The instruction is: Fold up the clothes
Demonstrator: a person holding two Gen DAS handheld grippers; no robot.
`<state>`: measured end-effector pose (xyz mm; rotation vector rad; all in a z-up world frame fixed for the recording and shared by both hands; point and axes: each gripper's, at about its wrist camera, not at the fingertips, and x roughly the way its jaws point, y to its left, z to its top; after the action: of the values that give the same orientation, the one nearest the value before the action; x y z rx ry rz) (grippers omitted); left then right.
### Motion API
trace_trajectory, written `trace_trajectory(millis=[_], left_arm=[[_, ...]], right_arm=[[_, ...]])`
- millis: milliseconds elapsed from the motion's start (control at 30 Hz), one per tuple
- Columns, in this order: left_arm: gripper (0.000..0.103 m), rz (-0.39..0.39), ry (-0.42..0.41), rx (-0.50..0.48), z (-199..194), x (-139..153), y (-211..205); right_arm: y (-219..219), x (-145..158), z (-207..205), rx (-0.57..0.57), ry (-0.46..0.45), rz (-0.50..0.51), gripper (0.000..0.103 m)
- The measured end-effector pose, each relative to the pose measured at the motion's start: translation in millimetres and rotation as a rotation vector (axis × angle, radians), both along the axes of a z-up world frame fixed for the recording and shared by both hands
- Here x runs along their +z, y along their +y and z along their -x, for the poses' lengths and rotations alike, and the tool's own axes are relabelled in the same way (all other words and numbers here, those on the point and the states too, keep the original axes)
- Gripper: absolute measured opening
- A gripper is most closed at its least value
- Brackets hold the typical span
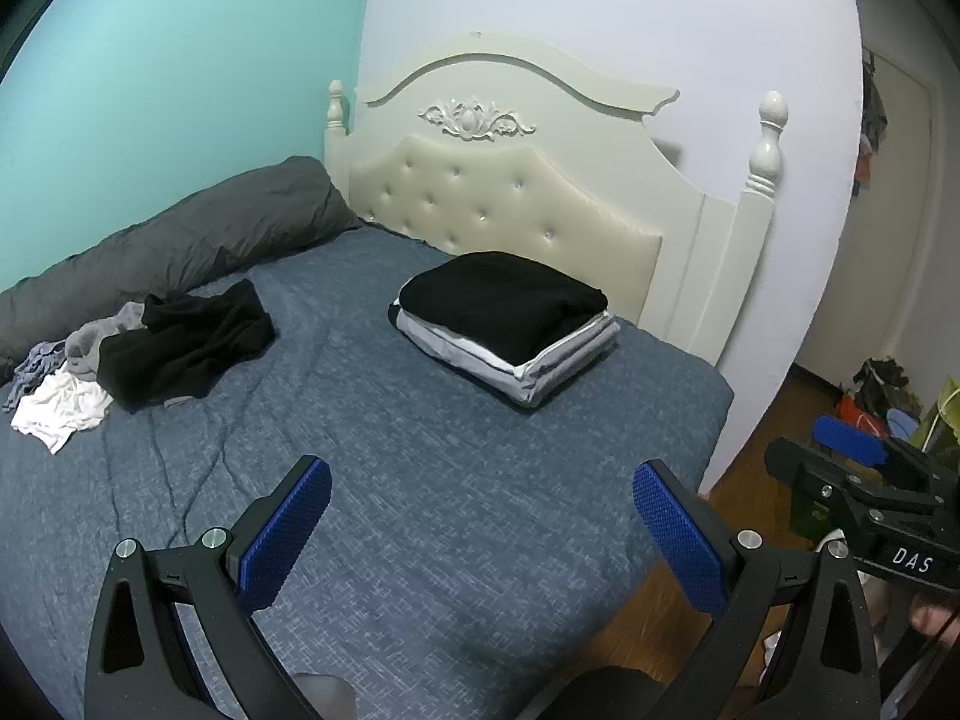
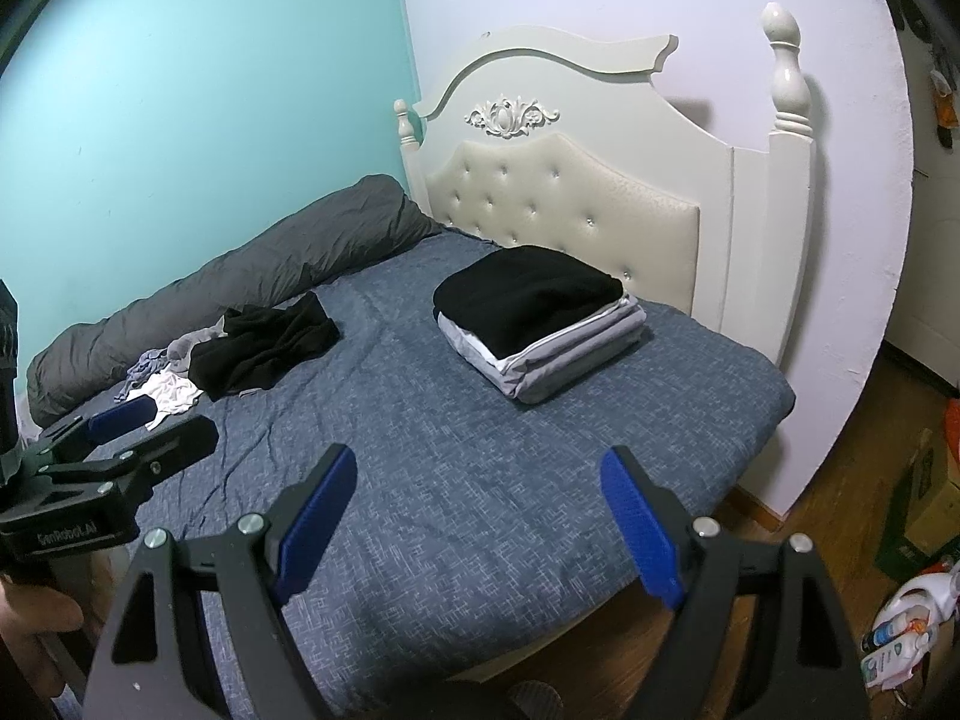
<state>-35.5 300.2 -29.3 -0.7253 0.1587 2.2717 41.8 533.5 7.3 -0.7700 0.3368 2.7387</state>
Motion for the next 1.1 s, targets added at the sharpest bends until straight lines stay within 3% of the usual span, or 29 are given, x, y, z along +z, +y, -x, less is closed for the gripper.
trace_trajectory(millis=[1100], left_arm=[[0.103,-0.014,-0.009,-0.02,-0.1,2.4,-0.1]], right_arm=[[2.9,0.1,-0.8,-0.007,-0.002,0.0,0.084]])
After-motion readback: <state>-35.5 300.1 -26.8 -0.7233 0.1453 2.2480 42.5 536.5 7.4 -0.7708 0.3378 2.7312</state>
